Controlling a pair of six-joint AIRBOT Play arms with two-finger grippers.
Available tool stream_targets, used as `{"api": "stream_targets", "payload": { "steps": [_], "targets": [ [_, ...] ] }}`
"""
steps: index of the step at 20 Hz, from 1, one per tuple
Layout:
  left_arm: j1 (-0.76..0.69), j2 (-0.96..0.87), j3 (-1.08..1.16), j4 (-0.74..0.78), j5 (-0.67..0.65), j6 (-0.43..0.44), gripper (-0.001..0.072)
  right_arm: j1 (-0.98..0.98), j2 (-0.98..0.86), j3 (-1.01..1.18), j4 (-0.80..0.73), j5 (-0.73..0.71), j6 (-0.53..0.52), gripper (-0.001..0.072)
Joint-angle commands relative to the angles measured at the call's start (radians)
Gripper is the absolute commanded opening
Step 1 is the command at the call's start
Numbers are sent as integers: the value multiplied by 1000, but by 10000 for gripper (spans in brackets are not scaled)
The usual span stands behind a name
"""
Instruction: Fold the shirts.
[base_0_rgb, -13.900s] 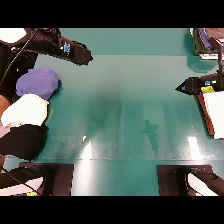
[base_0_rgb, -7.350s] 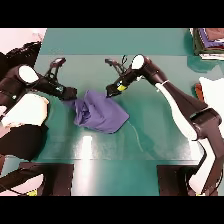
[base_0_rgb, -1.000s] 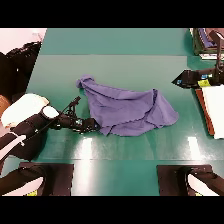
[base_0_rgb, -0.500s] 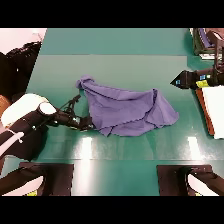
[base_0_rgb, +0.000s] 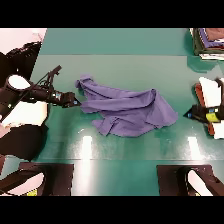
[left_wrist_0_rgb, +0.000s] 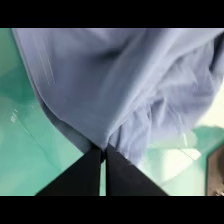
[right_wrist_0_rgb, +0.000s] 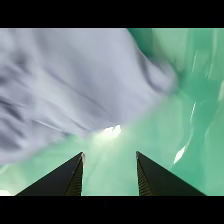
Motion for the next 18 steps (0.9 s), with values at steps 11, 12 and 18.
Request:
{"api": "stream_targets", "payload": {
  "steps": [11,12,18],
  "targets": [
    [15,0,38,23,19,2,26,56,-230,-279,435,-248,-178,390],
    [15,0,38,26,19,2,26,83,-238,-263,435,-249,-177,390],
    [15,0,38,44,18,2,26,178,-241,-227,433,-278,-138,366]
  ]
}}
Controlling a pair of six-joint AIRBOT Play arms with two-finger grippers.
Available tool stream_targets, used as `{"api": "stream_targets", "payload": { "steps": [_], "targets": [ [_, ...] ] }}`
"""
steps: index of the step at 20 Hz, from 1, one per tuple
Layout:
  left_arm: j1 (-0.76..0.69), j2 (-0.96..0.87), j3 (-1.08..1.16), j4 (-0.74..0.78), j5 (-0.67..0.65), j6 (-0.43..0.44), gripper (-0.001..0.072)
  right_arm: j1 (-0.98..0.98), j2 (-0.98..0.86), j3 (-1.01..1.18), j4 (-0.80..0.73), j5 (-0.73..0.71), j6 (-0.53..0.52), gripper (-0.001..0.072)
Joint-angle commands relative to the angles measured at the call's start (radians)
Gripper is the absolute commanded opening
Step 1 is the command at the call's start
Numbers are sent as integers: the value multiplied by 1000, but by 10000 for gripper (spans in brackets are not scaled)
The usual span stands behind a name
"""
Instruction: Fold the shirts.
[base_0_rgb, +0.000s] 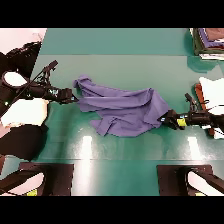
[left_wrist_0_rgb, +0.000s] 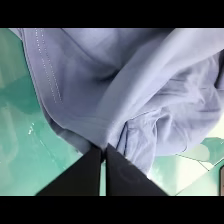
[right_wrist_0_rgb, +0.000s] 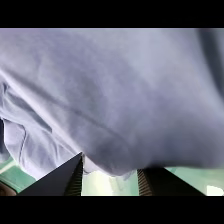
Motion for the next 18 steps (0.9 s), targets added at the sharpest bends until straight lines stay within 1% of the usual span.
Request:
{"api": "stream_targets", "payload": {
  "steps": [1,2,3,4,7,10,12,15,18],
  "targets": [
    [1,0,1,5,0,0,26,59,-6,10,7,-19,18,284],
    [1,0,1,5,-1,0,26,71,-6,10,7,-19,18,226],
    [1,0,1,5,-2,0,26,84,-5,10,7,-19,18,141],
    [1,0,1,5,-3,0,26,95,-5,10,7,-19,18,25],
    [1,1,32,12,-6,-2,24,84,67,24,2,-31,18,17],
    [1,42,192,48,0,-13,24,-14,209,153,-3,-29,19,17],
    [1,97,347,107,3,-35,24,-112,295,307,-3,-31,19,17],
    [1,176,641,193,4,-35,25,-270,380,581,-3,-31,18,16],
    [1,225,916,212,6,-36,25,-398,417,843,-3,-27,0,16]
  ]
}}
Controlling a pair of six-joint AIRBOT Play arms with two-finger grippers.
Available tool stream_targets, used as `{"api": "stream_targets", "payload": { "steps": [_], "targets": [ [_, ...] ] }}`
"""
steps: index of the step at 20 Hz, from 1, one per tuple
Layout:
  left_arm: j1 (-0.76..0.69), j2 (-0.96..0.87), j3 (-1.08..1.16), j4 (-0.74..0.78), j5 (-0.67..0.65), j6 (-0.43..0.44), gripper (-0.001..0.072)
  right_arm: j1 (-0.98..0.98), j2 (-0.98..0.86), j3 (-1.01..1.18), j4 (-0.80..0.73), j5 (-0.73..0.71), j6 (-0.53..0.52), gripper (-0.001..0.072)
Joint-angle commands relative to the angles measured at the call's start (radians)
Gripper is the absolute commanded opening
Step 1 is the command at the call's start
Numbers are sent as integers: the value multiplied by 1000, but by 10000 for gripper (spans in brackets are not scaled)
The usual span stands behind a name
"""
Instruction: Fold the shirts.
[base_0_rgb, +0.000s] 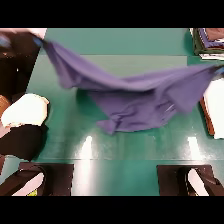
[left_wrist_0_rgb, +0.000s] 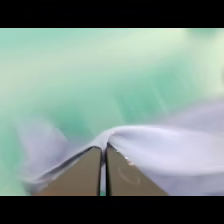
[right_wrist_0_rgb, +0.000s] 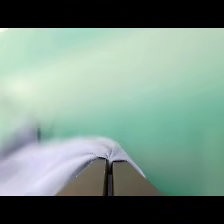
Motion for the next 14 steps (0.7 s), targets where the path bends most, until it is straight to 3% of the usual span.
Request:
{"api": "stream_targets", "payload": {
  "steps": [1,5,9,14],
  "targets": [
    [0,62,314,48,14,-5,25,-141,58,297,-1,-2,-14,16],
    [0,142,452,47,98,-32,25,-227,64,520,-4,29,-14,17],
    [0,230,453,47,152,-88,25,-252,55,686,-130,102,-12,16],
    [1,238,395,78,100,-147,25,-252,-69,912,-181,295,57,15]
  ]
}}
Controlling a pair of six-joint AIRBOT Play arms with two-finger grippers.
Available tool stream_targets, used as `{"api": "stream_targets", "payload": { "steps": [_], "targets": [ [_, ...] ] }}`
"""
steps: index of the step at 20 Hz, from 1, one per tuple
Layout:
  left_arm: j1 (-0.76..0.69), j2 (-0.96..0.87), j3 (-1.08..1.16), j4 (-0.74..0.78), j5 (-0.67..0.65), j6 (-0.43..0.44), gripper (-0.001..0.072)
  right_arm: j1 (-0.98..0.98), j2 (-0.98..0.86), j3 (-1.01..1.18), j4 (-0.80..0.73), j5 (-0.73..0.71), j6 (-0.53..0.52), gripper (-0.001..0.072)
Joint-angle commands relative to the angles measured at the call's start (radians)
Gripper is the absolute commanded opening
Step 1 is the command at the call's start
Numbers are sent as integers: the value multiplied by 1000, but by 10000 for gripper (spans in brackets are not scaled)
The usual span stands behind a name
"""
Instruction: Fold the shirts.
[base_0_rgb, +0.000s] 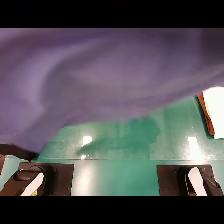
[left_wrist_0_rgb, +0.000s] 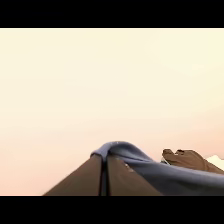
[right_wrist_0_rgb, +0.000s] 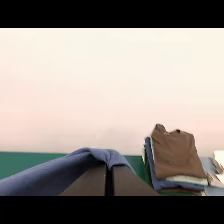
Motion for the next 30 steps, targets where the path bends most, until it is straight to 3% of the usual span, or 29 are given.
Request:
{"api": "stream_targets", "payload": {
  "steps": [1,4,7,11,14,17,21,23,26,30],
  "targets": [
    [1,0,-72,48,-49,-57,25,-5,-102,143,-25,163,78,16],
    [0,-93,-211,73,-180,-72,25,8,-208,58,65,260,117,16],
    [0,-259,-312,76,-291,-72,26,130,-340,-108,55,348,150,15],
    [1,-531,-371,76,-364,-71,26,352,-573,-259,-103,402,195,15],
    [1,-722,-371,81,-287,-56,26,458,-765,-266,-208,306,200,16],
    [1,-845,-371,82,-80,9,25,487,-884,-264,-209,50,198,16],
    [1,-893,-371,82,235,74,25,488,-929,-264,-210,-227,175,16],
    [1,-893,-371,80,314,113,25,488,-931,-236,-213,-286,138,15],
    [6,-893,-371,84,259,174,25,489,-931,-204,-227,-265,84,15],
    [24,-893,-431,100,61,184,24,491,-930,-277,-323,-99,81,15]
  ]
}}
